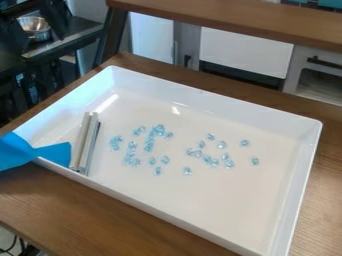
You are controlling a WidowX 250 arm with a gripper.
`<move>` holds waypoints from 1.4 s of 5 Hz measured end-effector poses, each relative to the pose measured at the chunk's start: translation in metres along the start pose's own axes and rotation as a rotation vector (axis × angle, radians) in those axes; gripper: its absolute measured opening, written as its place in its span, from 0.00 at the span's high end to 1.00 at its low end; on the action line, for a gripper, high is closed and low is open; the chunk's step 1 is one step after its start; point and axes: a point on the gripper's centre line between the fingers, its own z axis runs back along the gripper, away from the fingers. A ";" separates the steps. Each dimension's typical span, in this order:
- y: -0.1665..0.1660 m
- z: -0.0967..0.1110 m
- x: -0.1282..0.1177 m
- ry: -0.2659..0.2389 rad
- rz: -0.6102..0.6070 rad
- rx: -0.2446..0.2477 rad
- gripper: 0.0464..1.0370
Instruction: Sweep into pile
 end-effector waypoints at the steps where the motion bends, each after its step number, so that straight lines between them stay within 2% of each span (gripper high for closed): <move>1: 0.003 -0.008 -0.003 0.025 0.016 0.000 0.04; 2: 0.002 -0.028 -0.015 0.045 0.016 0.039 0.04; 3: 0.004 -0.050 -0.026 0.036 0.028 0.082 0.04; 4: 0.003 -0.075 -0.041 0.006 0.037 0.126 0.04; 5: 0.004 -0.096 -0.044 -0.035 0.066 0.173 0.04; 6: 0.012 -0.112 -0.044 -0.048 0.090 0.215 0.04; 7: 0.017 -0.119 -0.045 -0.053 0.081 0.240 0.04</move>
